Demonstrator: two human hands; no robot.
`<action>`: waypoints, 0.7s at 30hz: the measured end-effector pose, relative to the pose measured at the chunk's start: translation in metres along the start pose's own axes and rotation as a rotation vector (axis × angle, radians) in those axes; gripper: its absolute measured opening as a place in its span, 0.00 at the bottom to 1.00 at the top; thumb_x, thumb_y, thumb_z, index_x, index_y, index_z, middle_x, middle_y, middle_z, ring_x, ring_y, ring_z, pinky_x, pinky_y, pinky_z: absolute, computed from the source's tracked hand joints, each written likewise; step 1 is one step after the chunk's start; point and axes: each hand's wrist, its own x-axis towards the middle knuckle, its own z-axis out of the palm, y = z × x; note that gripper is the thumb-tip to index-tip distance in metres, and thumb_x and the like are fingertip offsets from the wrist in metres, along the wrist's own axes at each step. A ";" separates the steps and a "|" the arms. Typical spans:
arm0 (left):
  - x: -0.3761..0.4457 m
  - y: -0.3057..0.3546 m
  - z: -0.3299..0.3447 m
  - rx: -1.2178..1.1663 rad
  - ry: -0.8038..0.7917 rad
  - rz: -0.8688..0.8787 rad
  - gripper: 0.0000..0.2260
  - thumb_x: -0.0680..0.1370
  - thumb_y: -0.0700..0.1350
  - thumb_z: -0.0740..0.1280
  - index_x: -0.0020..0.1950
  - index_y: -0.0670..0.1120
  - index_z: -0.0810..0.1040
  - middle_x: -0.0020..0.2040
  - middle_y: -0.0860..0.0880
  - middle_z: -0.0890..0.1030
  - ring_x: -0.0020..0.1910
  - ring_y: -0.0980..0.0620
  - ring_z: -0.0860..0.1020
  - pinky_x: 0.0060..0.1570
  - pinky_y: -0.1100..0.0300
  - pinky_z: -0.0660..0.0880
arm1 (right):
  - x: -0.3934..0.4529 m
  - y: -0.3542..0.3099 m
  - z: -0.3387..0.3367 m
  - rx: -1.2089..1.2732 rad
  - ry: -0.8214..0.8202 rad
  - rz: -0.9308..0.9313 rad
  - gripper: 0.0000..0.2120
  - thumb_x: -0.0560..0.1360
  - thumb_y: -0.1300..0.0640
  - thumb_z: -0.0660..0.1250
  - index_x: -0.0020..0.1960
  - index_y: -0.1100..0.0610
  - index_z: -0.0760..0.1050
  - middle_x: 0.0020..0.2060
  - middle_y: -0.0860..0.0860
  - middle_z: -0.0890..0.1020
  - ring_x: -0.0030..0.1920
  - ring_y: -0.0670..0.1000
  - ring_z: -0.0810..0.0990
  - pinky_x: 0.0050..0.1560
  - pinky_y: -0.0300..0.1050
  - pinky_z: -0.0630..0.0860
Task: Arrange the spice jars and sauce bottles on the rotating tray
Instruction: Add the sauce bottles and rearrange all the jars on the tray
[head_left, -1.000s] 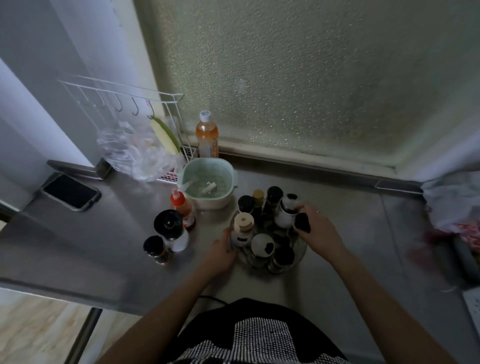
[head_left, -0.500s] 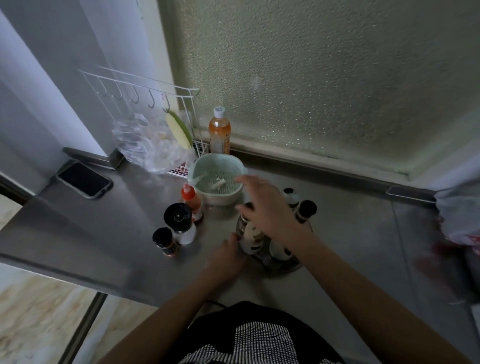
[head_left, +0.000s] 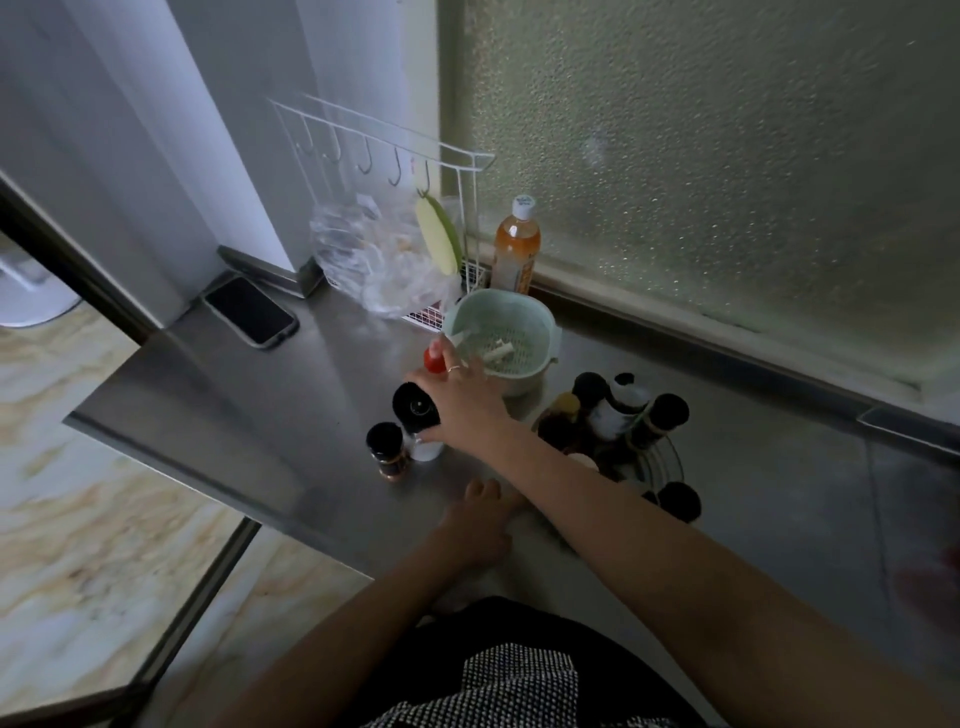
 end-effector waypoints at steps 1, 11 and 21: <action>-0.001 0.000 -0.001 -0.008 0.004 -0.008 0.28 0.75 0.45 0.61 0.74 0.49 0.55 0.71 0.39 0.62 0.69 0.37 0.59 0.63 0.41 0.68 | 0.000 -0.001 0.002 0.005 0.024 0.020 0.30 0.68 0.48 0.73 0.66 0.45 0.64 0.77 0.58 0.46 0.73 0.69 0.52 0.68 0.66 0.61; 0.009 -0.001 -0.001 -0.071 0.063 0.045 0.30 0.74 0.46 0.60 0.73 0.53 0.52 0.65 0.39 0.65 0.65 0.36 0.65 0.62 0.41 0.68 | -0.080 0.024 -0.052 0.160 0.285 0.082 0.37 0.60 0.42 0.76 0.65 0.48 0.67 0.71 0.52 0.64 0.72 0.58 0.59 0.69 0.59 0.61; 0.019 0.004 -0.005 -0.143 0.107 0.112 0.33 0.71 0.42 0.62 0.75 0.47 0.55 0.77 0.46 0.56 0.66 0.37 0.67 0.66 0.51 0.65 | -0.198 0.109 -0.134 0.516 0.710 0.568 0.29 0.60 0.51 0.79 0.54 0.52 0.67 0.44 0.49 0.79 0.41 0.47 0.79 0.41 0.33 0.74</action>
